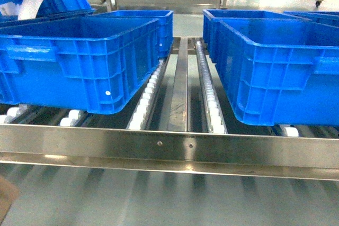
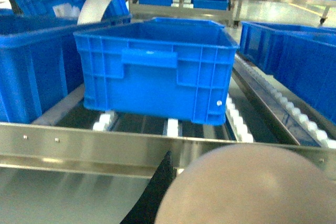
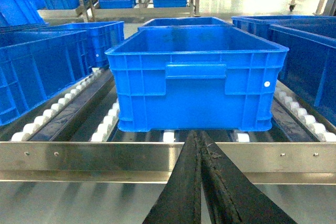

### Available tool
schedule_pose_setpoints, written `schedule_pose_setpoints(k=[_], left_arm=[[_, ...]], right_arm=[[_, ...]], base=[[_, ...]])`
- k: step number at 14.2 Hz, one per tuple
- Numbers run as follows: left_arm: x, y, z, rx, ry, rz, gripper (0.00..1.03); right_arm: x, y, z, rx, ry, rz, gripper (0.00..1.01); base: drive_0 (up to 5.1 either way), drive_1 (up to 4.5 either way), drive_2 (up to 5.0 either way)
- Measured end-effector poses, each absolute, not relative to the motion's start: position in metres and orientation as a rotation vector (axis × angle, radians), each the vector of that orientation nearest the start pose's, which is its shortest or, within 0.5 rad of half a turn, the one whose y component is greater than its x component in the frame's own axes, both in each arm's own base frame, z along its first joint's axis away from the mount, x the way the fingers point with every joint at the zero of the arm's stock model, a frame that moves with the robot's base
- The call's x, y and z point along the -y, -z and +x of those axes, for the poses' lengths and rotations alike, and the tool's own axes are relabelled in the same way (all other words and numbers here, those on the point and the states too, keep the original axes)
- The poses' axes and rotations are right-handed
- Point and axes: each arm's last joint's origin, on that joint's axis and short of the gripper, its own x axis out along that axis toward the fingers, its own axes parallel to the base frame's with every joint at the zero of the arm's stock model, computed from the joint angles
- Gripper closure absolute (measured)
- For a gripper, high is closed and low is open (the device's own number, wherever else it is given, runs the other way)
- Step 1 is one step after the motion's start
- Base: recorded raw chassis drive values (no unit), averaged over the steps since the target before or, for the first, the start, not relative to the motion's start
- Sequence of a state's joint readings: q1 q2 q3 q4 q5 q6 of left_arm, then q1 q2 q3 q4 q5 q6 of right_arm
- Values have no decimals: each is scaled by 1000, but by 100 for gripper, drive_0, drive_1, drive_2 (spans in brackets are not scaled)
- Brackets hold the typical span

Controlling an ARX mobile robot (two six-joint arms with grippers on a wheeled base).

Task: Place part in tray to right shelf

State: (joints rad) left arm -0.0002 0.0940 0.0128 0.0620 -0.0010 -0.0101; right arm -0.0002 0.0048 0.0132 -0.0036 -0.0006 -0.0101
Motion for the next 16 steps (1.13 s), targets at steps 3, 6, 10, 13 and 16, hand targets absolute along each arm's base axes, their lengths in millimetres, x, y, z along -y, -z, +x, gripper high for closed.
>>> schedule_pose_setpoints(k=[3,6,10,13,16], left_arm=[[0,-165,98,-17,1,-11,91],[0,-166,98,-8,0,-11,91],[0,-166,98,-6,0,-11,91],[0,-166,98,-6,0,-11,91],[0,-166,98,-6,0,-11,91]], right_arm=[[0,-167,97,3,0,-10,99],[0,-167,97,4,0,-10,99],[0,-167,97,4,0,-10,81],[0,-167,97,4,0,-10,39],[0,-167,97,4,0,-9,1]], base=[[0,0,0],[0,0,0],[0,0,0],[0,0,0],[0,0,0]])
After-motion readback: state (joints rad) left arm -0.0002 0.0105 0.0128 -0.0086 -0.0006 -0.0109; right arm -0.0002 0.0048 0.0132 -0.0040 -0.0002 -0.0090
